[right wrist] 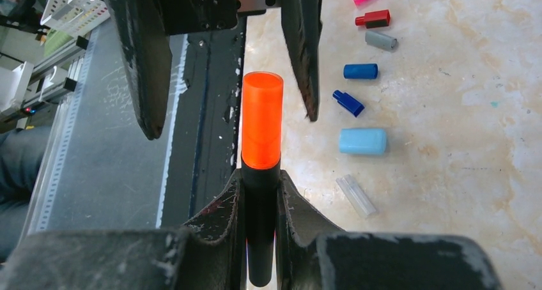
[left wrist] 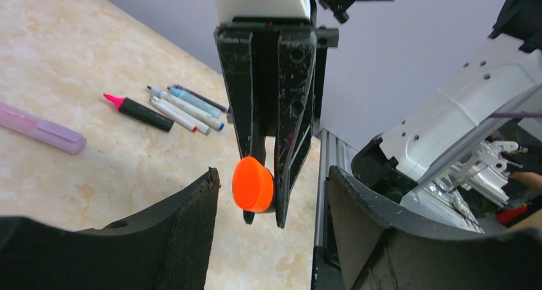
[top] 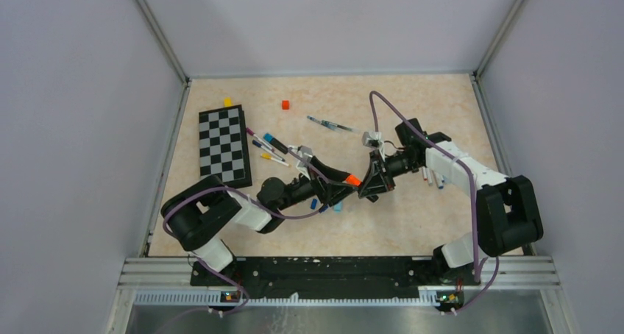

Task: Open the pen caps
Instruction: Open the pen cap from the pen.

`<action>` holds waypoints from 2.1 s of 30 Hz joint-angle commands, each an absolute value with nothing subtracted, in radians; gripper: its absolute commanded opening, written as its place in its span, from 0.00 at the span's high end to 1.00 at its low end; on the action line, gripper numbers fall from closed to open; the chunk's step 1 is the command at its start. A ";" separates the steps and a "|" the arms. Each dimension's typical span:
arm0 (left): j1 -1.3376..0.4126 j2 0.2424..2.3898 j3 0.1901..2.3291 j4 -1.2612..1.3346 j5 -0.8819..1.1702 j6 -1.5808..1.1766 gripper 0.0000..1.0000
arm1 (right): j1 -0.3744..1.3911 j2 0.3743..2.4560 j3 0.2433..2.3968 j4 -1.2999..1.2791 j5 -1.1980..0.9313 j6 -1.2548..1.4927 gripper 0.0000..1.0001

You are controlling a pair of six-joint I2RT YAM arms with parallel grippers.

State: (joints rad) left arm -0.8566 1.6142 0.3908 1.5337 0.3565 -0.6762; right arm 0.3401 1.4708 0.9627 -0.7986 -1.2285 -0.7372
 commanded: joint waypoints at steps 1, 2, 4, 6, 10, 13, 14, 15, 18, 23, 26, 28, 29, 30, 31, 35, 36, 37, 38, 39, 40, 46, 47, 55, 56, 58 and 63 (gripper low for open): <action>-0.872 1.644 0.421 1.634 0.396 -0.694 0.37 | 0.348 1.432 0.987 -0.753 -1.267 -0.719 1.00; -0.875 1.650 0.423 1.638 0.396 -0.697 0.39 | 0.347 1.433 0.986 -0.750 -1.268 -0.716 1.00; -0.879 1.659 0.429 1.649 0.397 -0.700 0.43 | 0.347 1.432 0.985 -0.747 -1.270 -0.713 1.00; -0.879 1.664 0.433 1.654 0.396 -0.701 0.49 | 0.347 1.434 0.984 -0.744 -1.271 -0.712 1.00; -0.879 1.661 0.436 1.655 0.388 -0.699 0.56 | 0.346 1.435 0.982 -0.743 -1.270 -0.712 1.00; -0.880 1.657 0.433 1.661 0.365 -0.699 0.56 | 0.348 1.437 0.979 -0.742 -1.273 -0.710 1.00; -0.880 1.656 0.433 1.663 0.359 -0.701 0.55 | 0.347 1.439 0.977 -0.742 -1.272 -0.710 1.00; -0.879 1.656 0.436 1.662 0.355 -0.702 0.55 | 0.348 1.438 0.977 -0.741 -1.273 -0.710 1.00; -0.881 1.659 0.442 1.668 0.345 -0.705 0.54 | 0.347 1.440 0.976 -0.743 -1.277 -0.712 1.00; -0.880 1.685 0.459 1.693 0.344 -0.725 0.53 | 0.347 1.440 0.977 -0.746 -1.278 -0.713 1.00; -0.881 1.697 0.466 1.704 0.346 -0.734 0.54 | 0.347 1.438 0.977 -0.744 -1.279 -0.713 1.00; -0.881 1.700 0.466 1.708 0.349 -0.738 0.57 | 0.347 1.439 0.977 -0.744 -1.278 -0.713 1.00; -0.881 1.701 0.467 1.711 0.352 -0.738 0.61 | 0.348 1.438 0.977 -0.745 -1.278 -0.713 1.00; -0.881 1.703 0.467 1.712 0.355 -0.737 0.65 | 0.347 1.439 0.979 -0.745 -1.278 -0.713 1.00; -0.881 1.702 0.465 1.715 0.357 -0.736 0.71 | 0.347 1.439 0.978 -0.744 -1.278 -0.712 1.00; -0.871 1.686 0.450 1.742 0.329 -0.719 1.00 | 0.347 1.442 0.977 -0.748 -1.277 -0.716 1.00; -0.860 1.673 0.449 1.749 0.310 -0.718 1.00 | 0.347 1.445 0.975 -0.750 -1.277 -0.716 1.00; -0.840 1.659 0.453 1.756 0.307 -0.720 1.00 | 0.348 1.449 0.971 -0.749 -1.278 -0.718 1.00; -0.817 1.640 0.463 1.758 0.304 -0.727 1.00 | 0.349 1.456 0.972 -0.753 -1.277 -0.722 1.00; -0.787 1.621 0.475 1.758 0.300 -0.734 1.00 | 0.353 1.464 0.973 -0.764 -1.274 -0.733 1.00; -0.759 1.599 0.492 1.759 0.296 -0.744 1.00 | 0.356 1.476 0.977 -0.776 -1.273 -0.743 1.00; -0.607 1.464 0.579 1.733 0.247 -0.782 1.00 | 0.367 1.502 0.985 -0.800 -1.257 -0.765 1.00; -0.588 1.430 0.588 1.715 0.242 -0.777 1.00 | 0.367 1.503 0.985 -0.801 -1.256 -0.765 1.00; -0.573 1.255 0.551 1.650 0.082 -0.719 1.00 | 0.389 1.515 0.986 -0.799 -1.243 -0.762 1.00; -0.573 1.241 0.544 1.655 0.053 -0.717 1.00 | 0.392 1.517 0.986 -0.798 -1.241 -0.761 1.00; -0.573 1.217 0.534 1.657 0.020 -0.708 1.00 | 0.396 1.522 0.988 -0.798 -1.238 -0.759 1.00; -0.573 1.183 0.527 1.667 -0.030 -0.683 1.00 | 0.399 1.534 0.989 -0.791 -1.236 -0.749 1.00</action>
